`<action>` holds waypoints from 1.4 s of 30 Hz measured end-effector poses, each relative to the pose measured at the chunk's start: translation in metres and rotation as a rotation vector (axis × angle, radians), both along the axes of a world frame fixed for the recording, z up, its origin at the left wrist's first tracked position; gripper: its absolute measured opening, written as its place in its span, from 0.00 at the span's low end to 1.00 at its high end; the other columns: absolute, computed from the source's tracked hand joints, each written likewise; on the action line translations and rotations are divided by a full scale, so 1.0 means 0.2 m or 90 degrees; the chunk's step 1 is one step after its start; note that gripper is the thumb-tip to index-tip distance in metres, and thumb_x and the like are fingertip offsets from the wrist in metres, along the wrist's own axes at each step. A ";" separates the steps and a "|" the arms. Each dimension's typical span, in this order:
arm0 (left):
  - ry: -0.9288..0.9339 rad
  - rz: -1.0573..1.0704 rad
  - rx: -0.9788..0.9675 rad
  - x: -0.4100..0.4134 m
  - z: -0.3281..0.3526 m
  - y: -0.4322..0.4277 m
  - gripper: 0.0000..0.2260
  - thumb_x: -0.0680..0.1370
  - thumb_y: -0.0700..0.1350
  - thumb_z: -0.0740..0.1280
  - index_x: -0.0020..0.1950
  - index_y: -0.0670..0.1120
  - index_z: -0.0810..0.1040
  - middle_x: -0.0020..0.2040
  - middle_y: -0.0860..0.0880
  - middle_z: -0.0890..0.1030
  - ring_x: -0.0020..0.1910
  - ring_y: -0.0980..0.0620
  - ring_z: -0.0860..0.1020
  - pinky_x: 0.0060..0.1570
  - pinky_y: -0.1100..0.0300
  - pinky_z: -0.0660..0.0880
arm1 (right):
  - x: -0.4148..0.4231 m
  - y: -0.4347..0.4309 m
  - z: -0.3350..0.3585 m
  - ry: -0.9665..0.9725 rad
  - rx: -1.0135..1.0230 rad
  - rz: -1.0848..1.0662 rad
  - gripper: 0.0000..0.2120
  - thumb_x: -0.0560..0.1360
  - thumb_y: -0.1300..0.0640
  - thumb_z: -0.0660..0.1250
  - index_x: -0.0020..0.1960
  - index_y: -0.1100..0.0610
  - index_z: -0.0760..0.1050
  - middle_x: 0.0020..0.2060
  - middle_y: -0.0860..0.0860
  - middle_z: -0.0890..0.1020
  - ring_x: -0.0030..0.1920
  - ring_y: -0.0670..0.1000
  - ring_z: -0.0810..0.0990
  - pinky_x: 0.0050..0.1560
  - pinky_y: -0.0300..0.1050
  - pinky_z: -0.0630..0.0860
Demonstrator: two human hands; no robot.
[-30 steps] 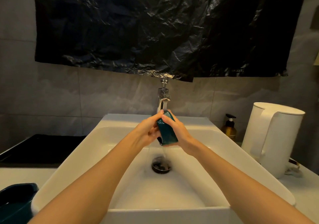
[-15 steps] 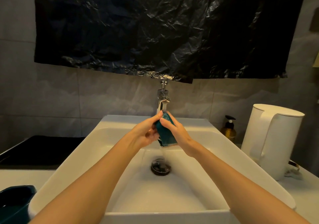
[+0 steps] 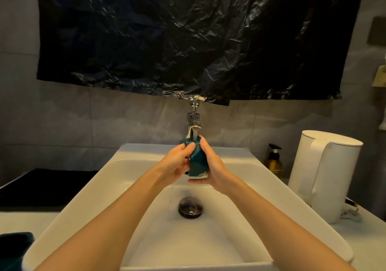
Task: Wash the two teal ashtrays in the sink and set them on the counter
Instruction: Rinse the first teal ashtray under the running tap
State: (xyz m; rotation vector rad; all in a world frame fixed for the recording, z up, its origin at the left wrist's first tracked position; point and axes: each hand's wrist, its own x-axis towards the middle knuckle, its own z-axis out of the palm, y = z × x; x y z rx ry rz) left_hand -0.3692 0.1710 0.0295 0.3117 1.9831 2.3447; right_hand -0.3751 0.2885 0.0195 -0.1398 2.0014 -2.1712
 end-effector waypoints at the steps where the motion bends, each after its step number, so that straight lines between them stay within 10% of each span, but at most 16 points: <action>1: 0.016 0.004 -0.030 -0.01 -0.01 0.00 0.14 0.82 0.48 0.58 0.65 0.46 0.70 0.61 0.44 0.78 0.62 0.45 0.75 0.65 0.49 0.70 | -0.01 0.00 -0.01 0.002 0.005 0.001 0.23 0.74 0.33 0.59 0.66 0.41 0.68 0.59 0.52 0.77 0.56 0.57 0.79 0.46 0.55 0.81; 10: 0.123 -0.029 -0.242 0.03 -0.06 0.01 0.13 0.81 0.46 0.59 0.66 0.49 0.70 0.59 0.50 0.79 0.58 0.51 0.77 0.51 0.64 0.76 | -0.06 0.05 -0.02 -0.024 -0.010 -0.036 0.24 0.74 0.36 0.63 0.61 0.52 0.74 0.56 0.55 0.79 0.55 0.58 0.79 0.47 0.58 0.82; 23: 0.092 -0.099 -0.147 0.02 -0.05 -0.03 0.13 0.80 0.46 0.62 0.65 0.52 0.71 0.62 0.48 0.78 0.63 0.49 0.75 0.65 0.50 0.71 | -0.06 0.06 0.00 -0.019 -0.070 0.077 0.15 0.77 0.40 0.61 0.60 0.45 0.72 0.58 0.55 0.78 0.58 0.58 0.78 0.54 0.59 0.79; 31: -0.041 -0.054 0.121 0.04 0.04 -0.01 0.12 0.81 0.46 0.60 0.59 0.41 0.75 0.55 0.42 0.80 0.54 0.48 0.79 0.51 0.56 0.78 | -0.02 0.02 0.00 0.061 -0.041 0.091 0.14 0.79 0.44 0.61 0.64 0.43 0.70 0.55 0.54 0.80 0.53 0.55 0.81 0.48 0.56 0.81; 42: -0.089 0.038 0.150 0.06 0.05 -0.01 0.08 0.79 0.44 0.63 0.47 0.40 0.77 0.44 0.44 0.80 0.44 0.51 0.79 0.45 0.58 0.76 | 0.00 0.02 -0.02 0.156 0.049 0.077 0.18 0.78 0.42 0.61 0.68 0.38 0.66 0.56 0.54 0.79 0.51 0.55 0.81 0.43 0.50 0.81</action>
